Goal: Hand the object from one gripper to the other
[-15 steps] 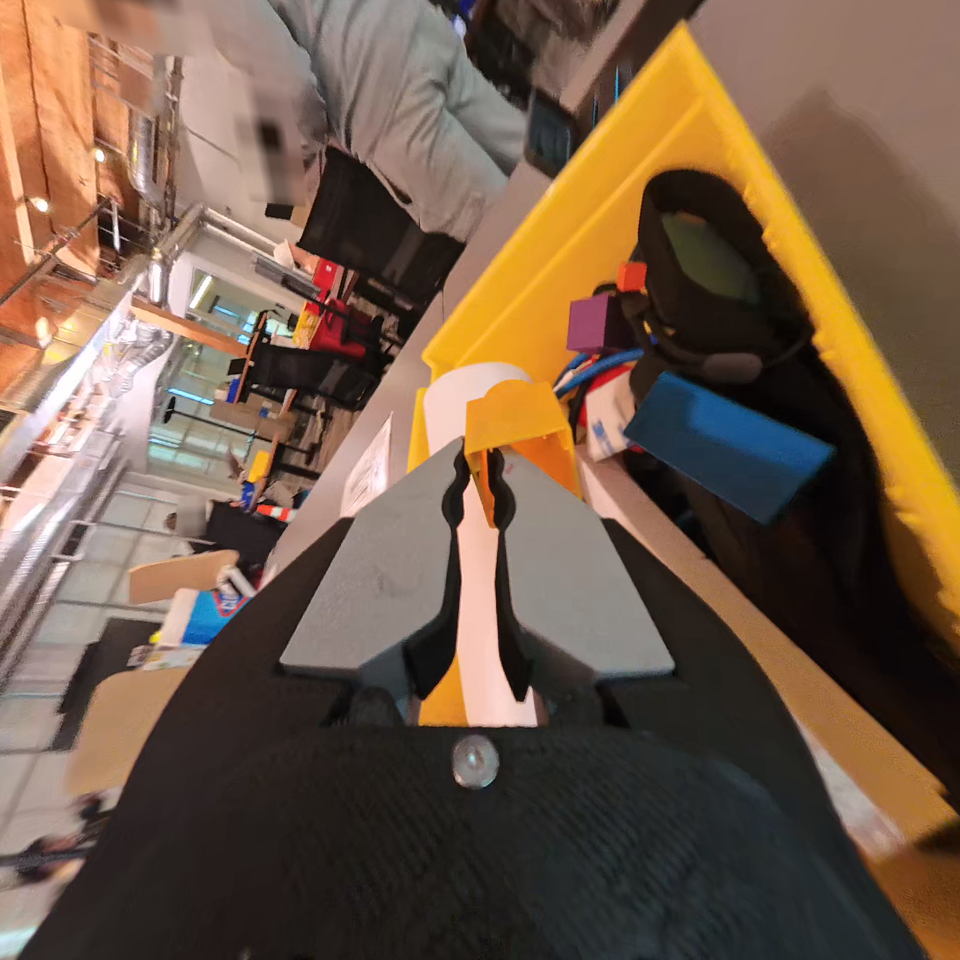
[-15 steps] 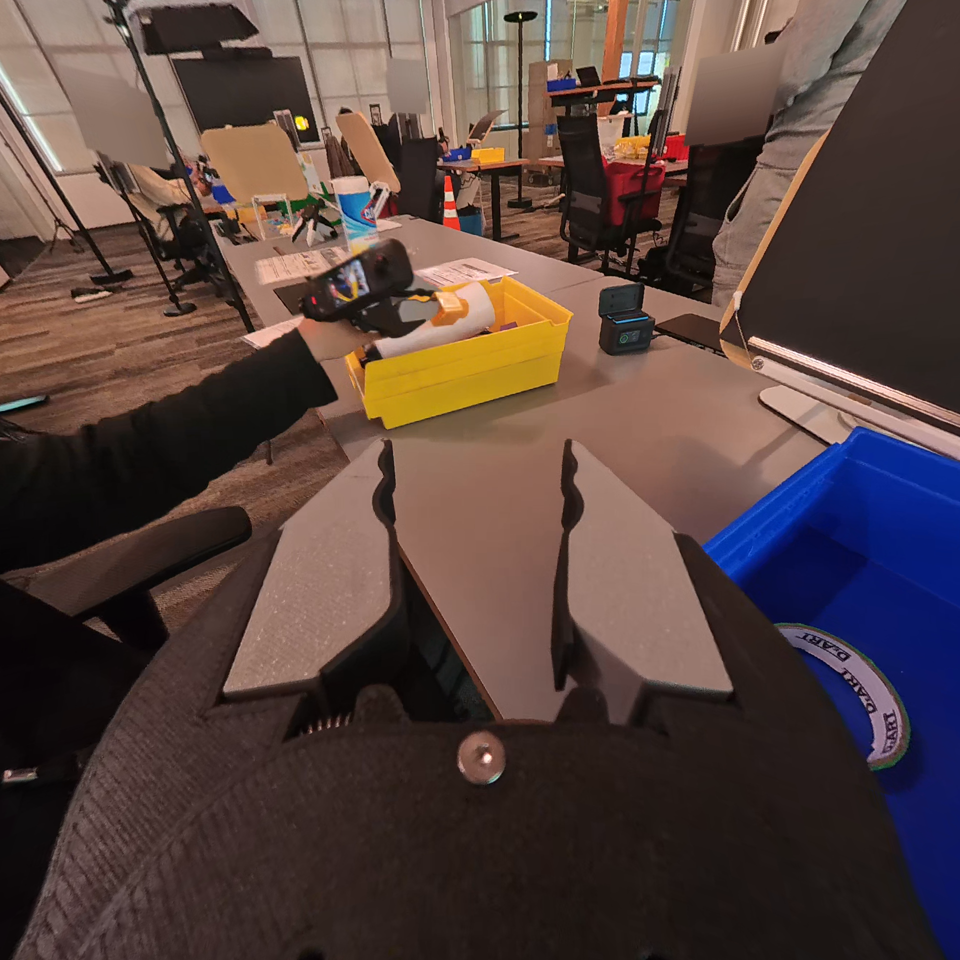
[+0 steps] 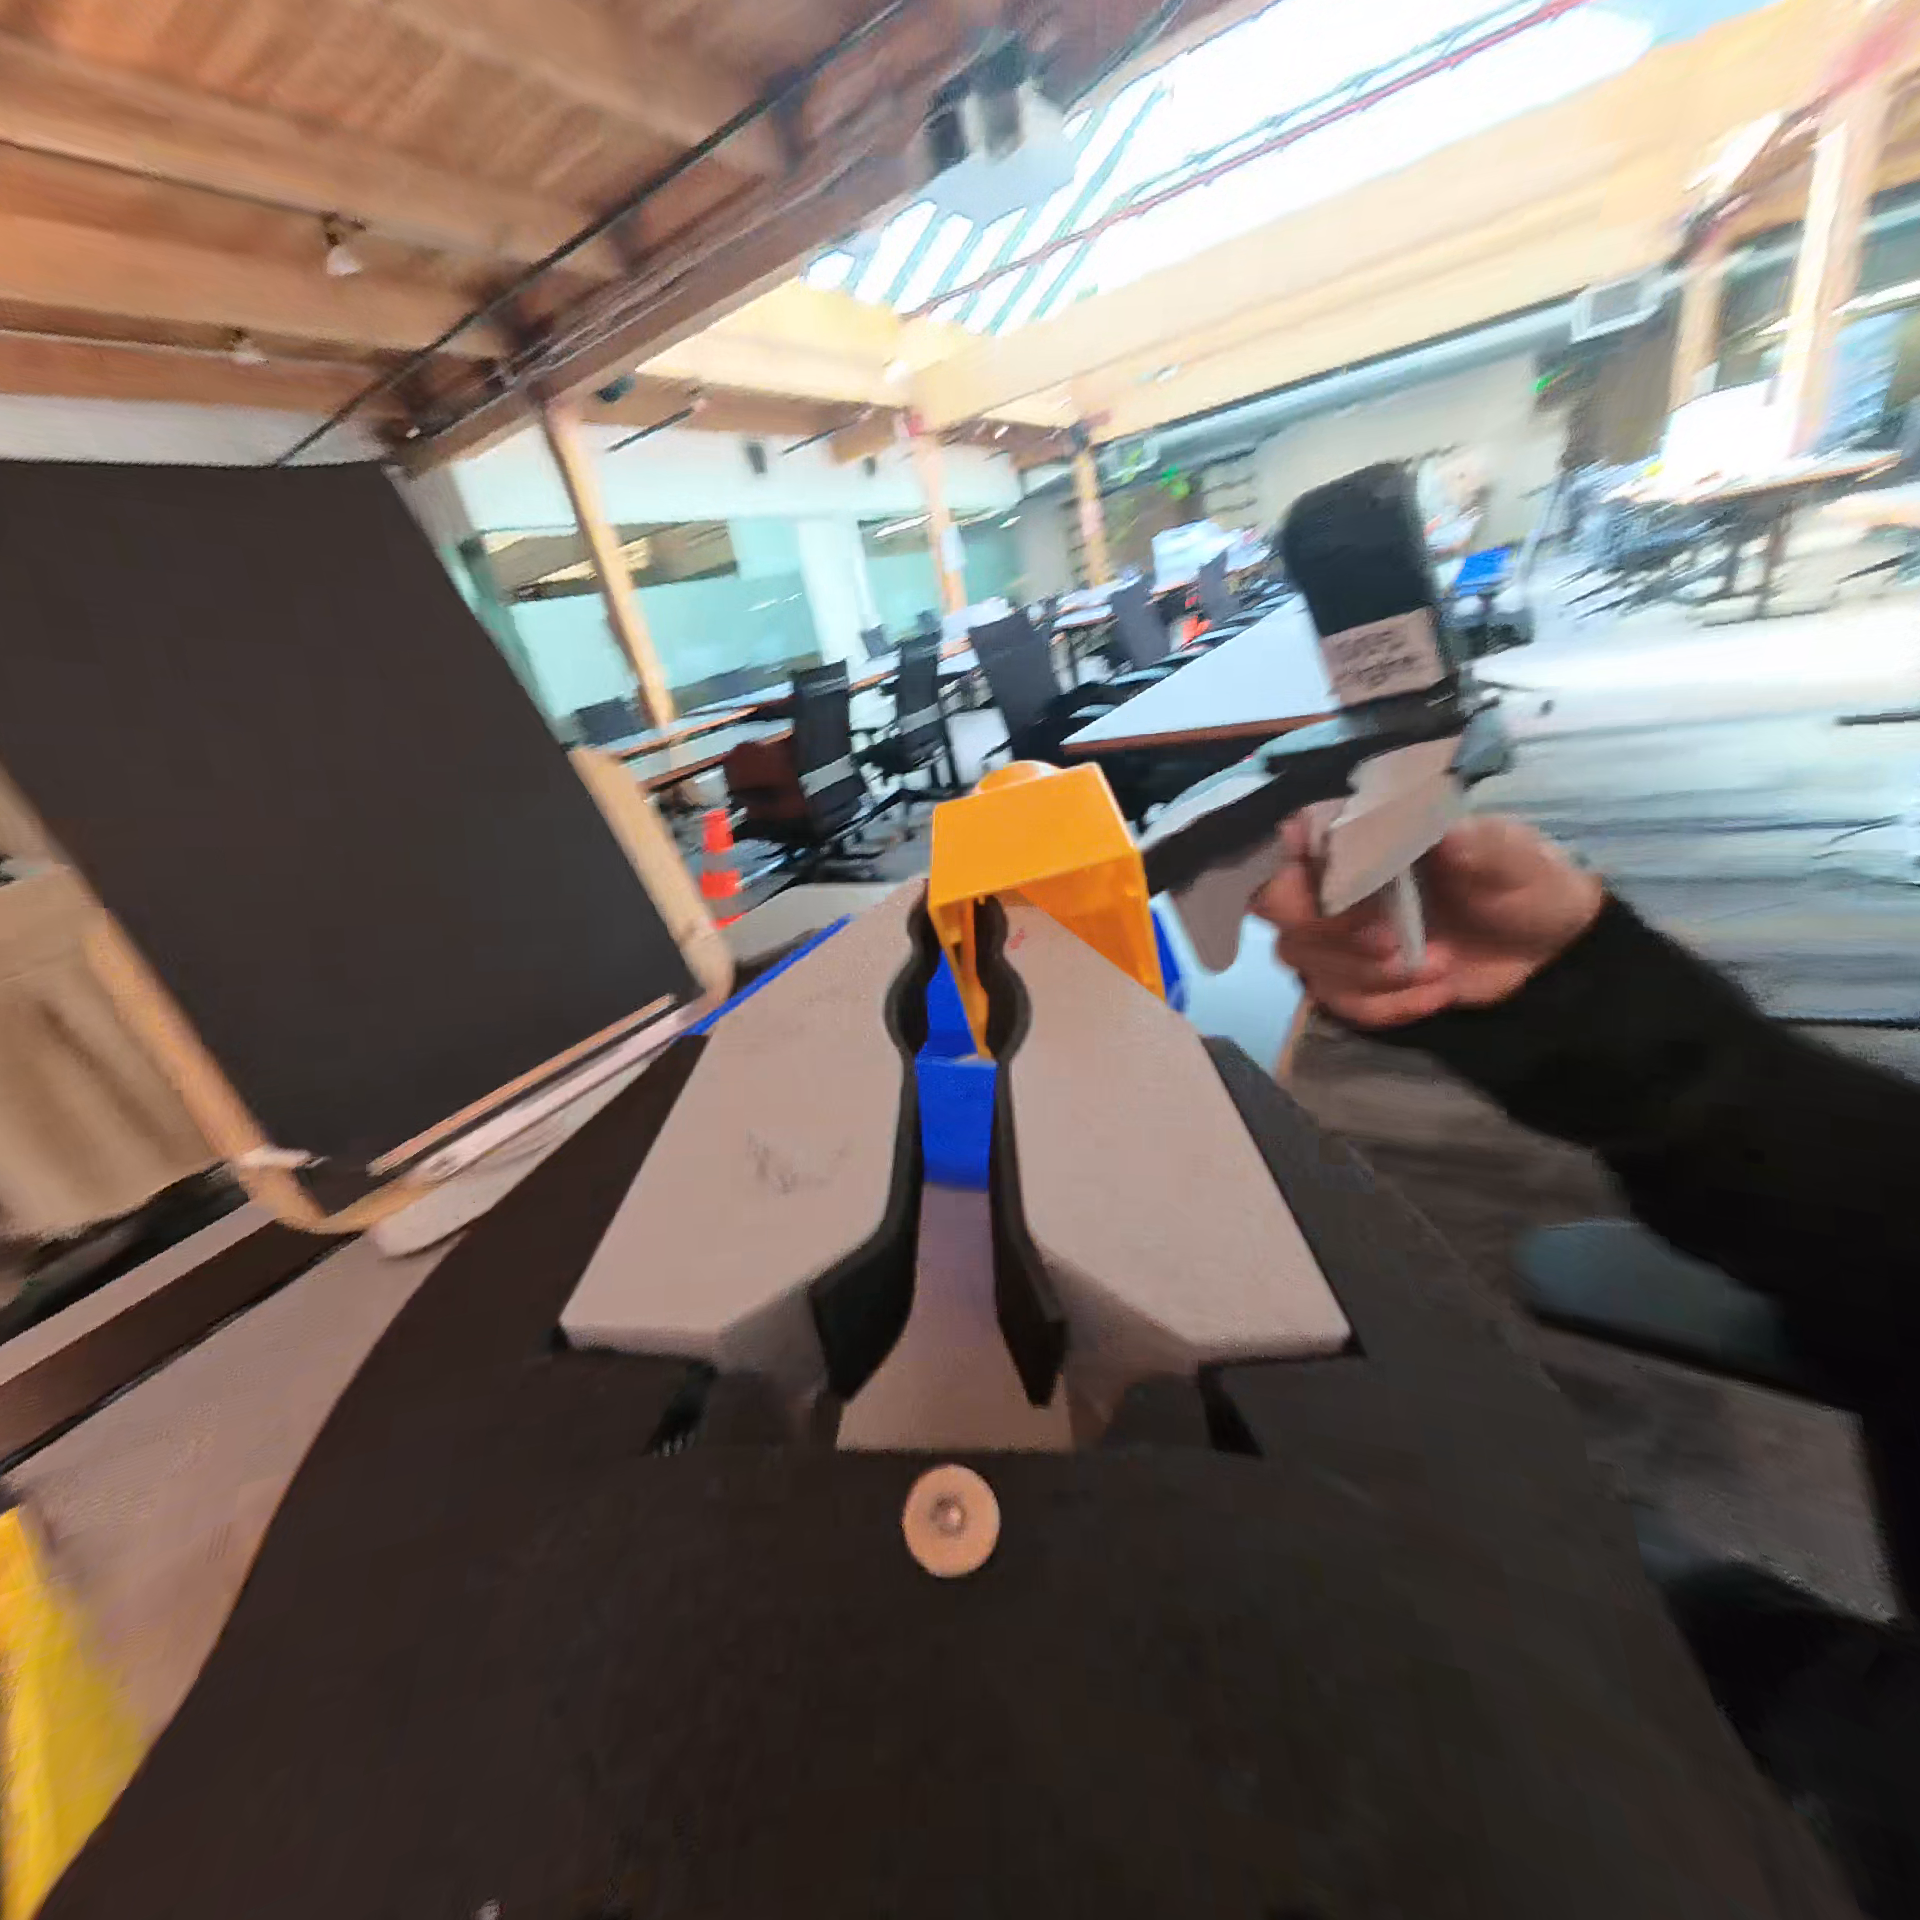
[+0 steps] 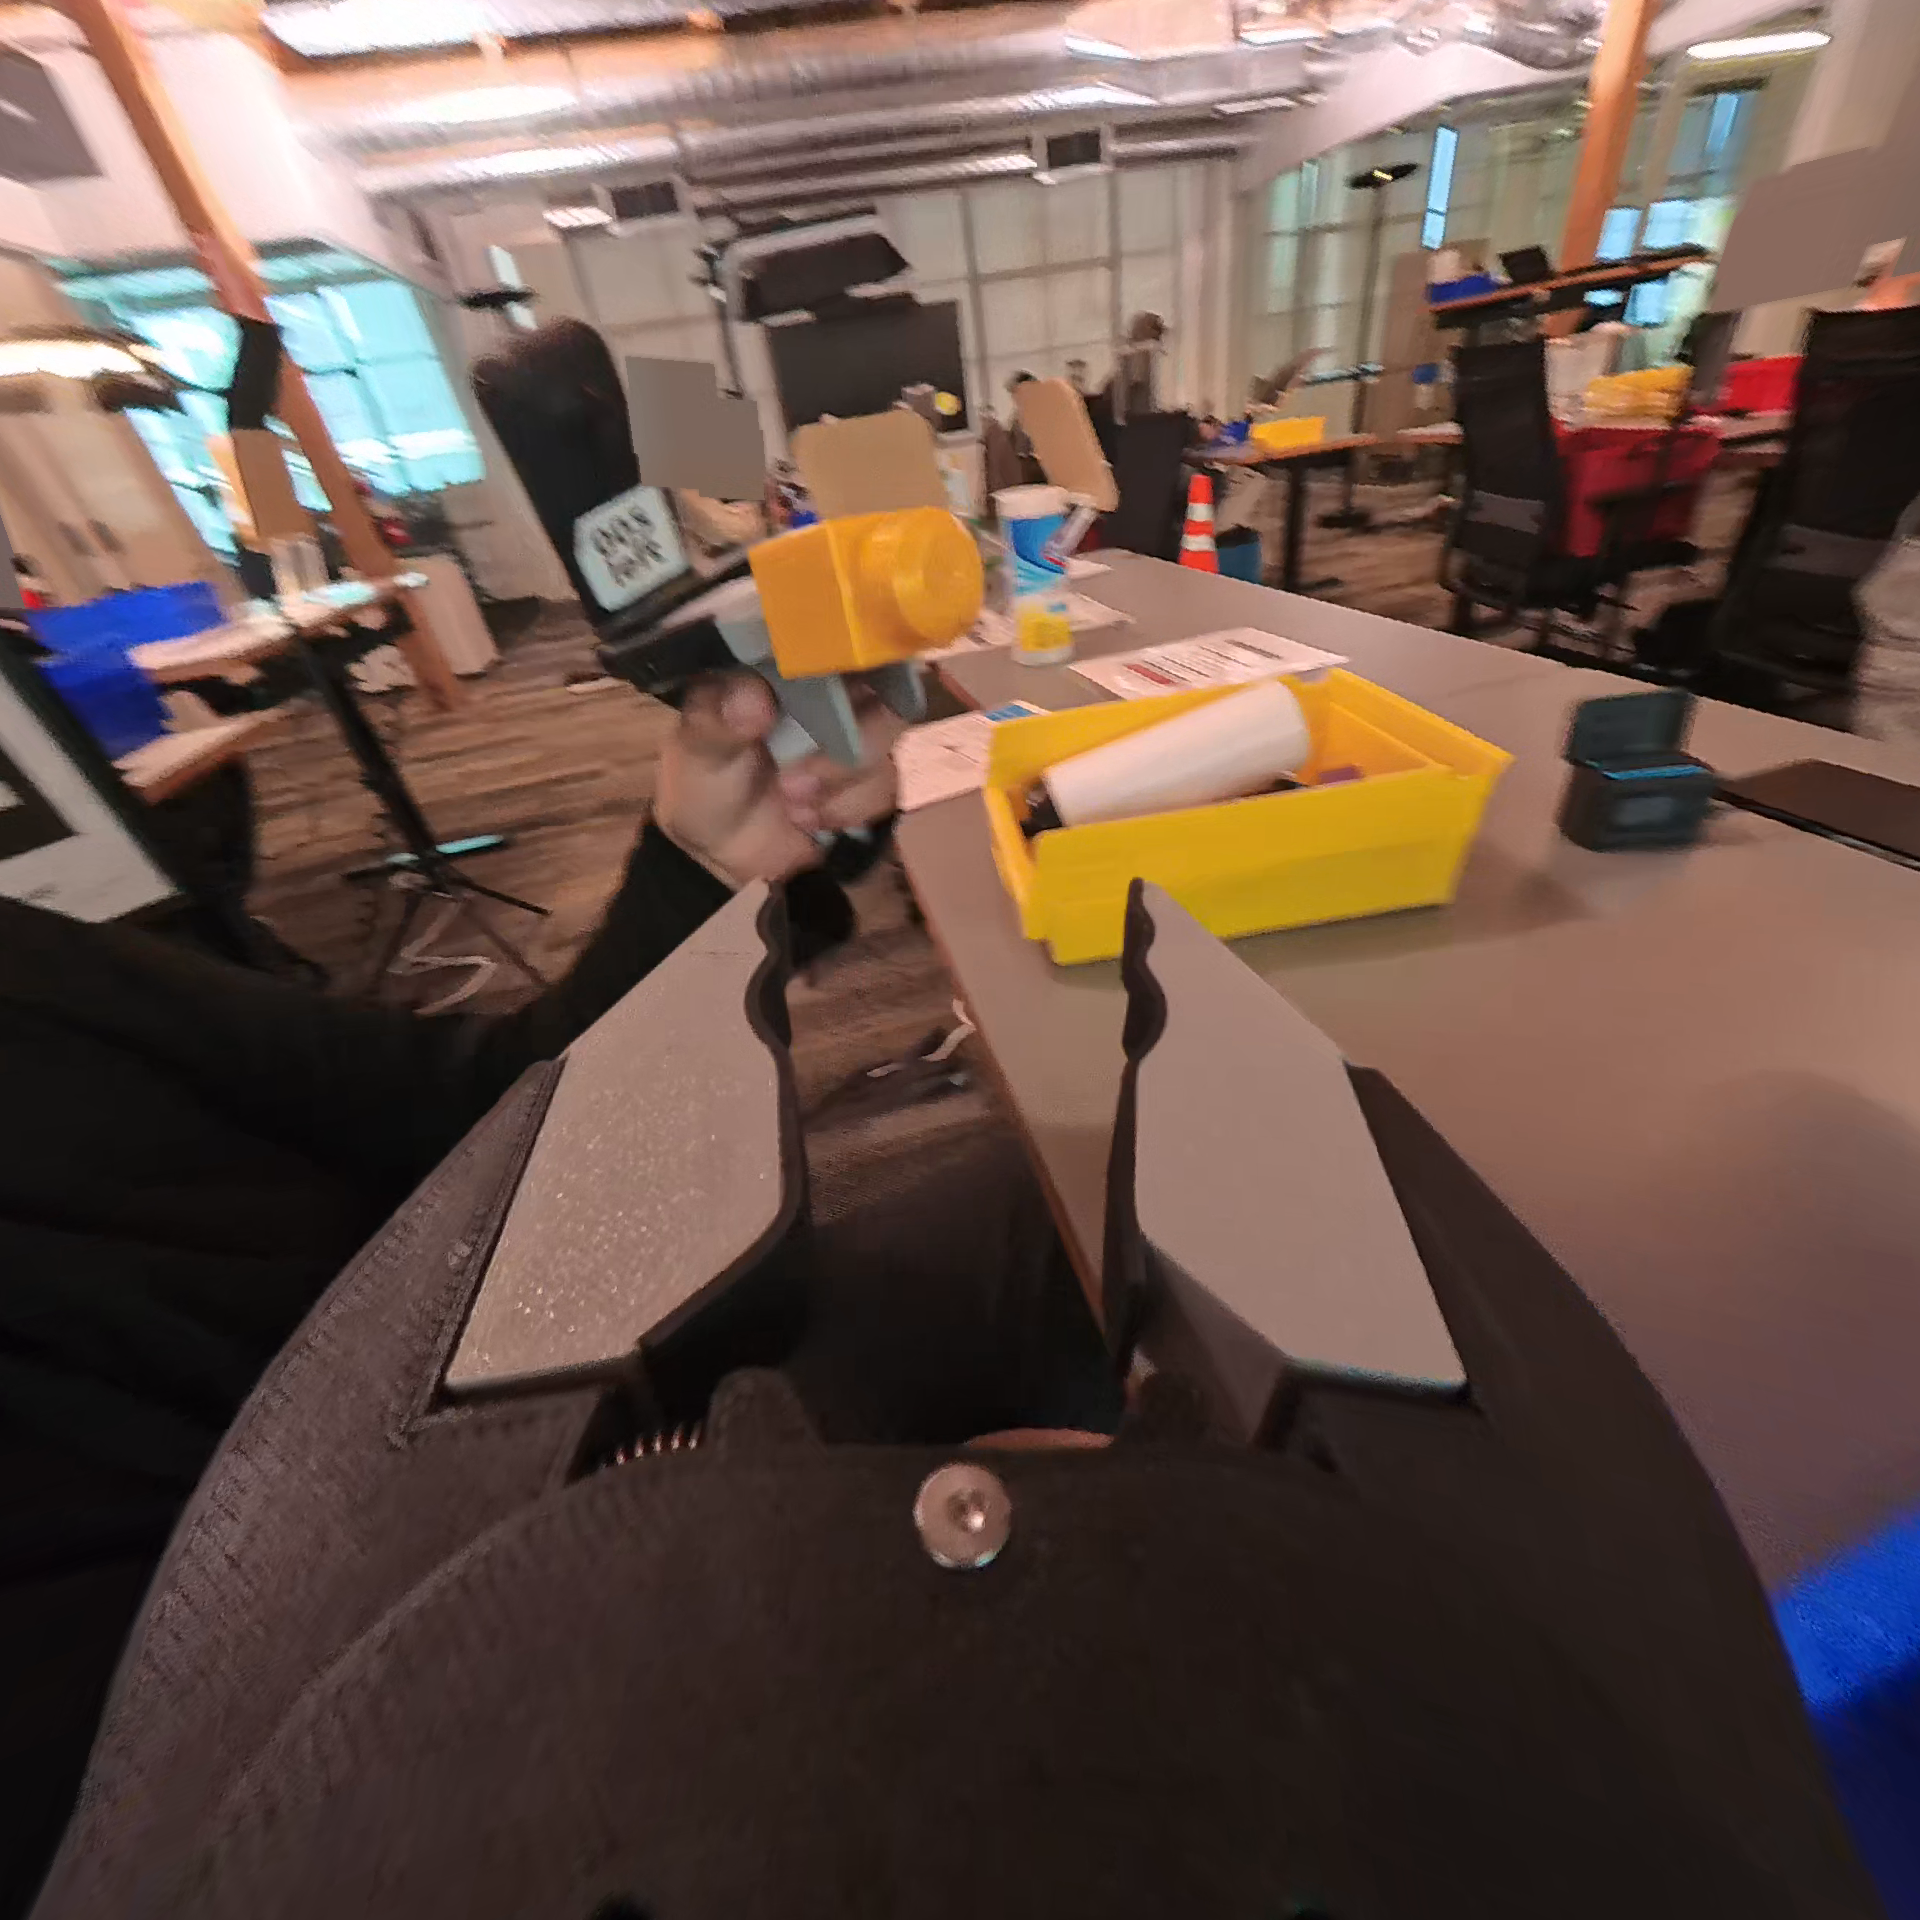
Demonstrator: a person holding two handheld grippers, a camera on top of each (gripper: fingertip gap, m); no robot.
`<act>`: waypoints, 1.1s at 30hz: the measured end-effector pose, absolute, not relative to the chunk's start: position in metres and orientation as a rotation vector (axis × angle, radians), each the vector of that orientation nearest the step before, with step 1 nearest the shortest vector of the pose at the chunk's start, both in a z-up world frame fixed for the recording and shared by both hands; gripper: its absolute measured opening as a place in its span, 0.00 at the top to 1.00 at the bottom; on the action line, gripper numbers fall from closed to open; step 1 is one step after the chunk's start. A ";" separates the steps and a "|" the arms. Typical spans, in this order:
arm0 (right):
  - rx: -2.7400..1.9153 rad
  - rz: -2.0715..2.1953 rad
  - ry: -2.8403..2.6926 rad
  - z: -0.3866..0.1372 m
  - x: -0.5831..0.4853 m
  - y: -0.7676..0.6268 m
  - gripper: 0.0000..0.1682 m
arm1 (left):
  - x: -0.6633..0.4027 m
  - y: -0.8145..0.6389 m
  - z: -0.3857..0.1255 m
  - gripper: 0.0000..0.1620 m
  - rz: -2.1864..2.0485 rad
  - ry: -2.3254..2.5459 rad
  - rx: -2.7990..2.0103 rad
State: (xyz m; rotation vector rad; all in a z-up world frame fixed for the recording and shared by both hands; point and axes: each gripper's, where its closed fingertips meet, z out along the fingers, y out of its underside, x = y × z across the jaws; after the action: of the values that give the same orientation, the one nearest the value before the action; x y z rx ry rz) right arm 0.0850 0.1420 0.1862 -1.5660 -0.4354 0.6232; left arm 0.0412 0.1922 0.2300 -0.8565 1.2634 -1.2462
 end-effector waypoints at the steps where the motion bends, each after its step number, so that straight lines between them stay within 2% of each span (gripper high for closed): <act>1: -1.537 0.674 -0.456 0.190 0.076 0.139 0.63 | 0.045 0.179 0.231 0.98 -1.274 1.276 -0.838; 5: -1.435 0.819 -0.486 0.207 0.056 0.127 0.72 | 0.038 0.138 0.236 0.97 -1.398 1.331 -0.742; 11: -1.274 0.987 -0.557 0.230 0.036 0.101 0.69 | 0.034 0.109 0.228 0.97 -1.566 1.406 -0.733; 16: -1.324 0.890 -0.628 0.221 0.015 0.101 0.69 | 0.044 0.103 0.220 0.97 -1.566 1.415 -0.757; 17: -1.344 0.825 -0.614 0.218 0.017 0.106 0.77 | 0.044 0.103 0.219 0.97 -1.553 1.420 -0.754; 19: -1.360 0.742 -0.639 0.214 0.018 0.108 0.79 | 0.043 0.103 0.218 0.97 -1.533 1.435 -0.759; 26: -1.390 0.743 -0.682 0.209 0.017 0.107 0.79 | 0.041 0.101 0.213 0.97 -1.510 1.471 -0.763; 31: -1.403 0.756 -0.687 0.206 0.016 0.109 0.80 | 0.037 0.101 0.210 0.91 -1.585 1.510 -0.789; 33: -1.389 0.770 -0.670 0.209 0.020 0.108 0.81 | 0.036 0.108 0.212 0.82 -1.568 1.483 -0.804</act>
State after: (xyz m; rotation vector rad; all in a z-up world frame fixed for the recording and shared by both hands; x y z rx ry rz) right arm 0.0199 0.1082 0.2091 -1.3885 -0.6697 0.7705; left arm 0.0363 0.1083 0.2117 -0.8042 1.4827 -1.5680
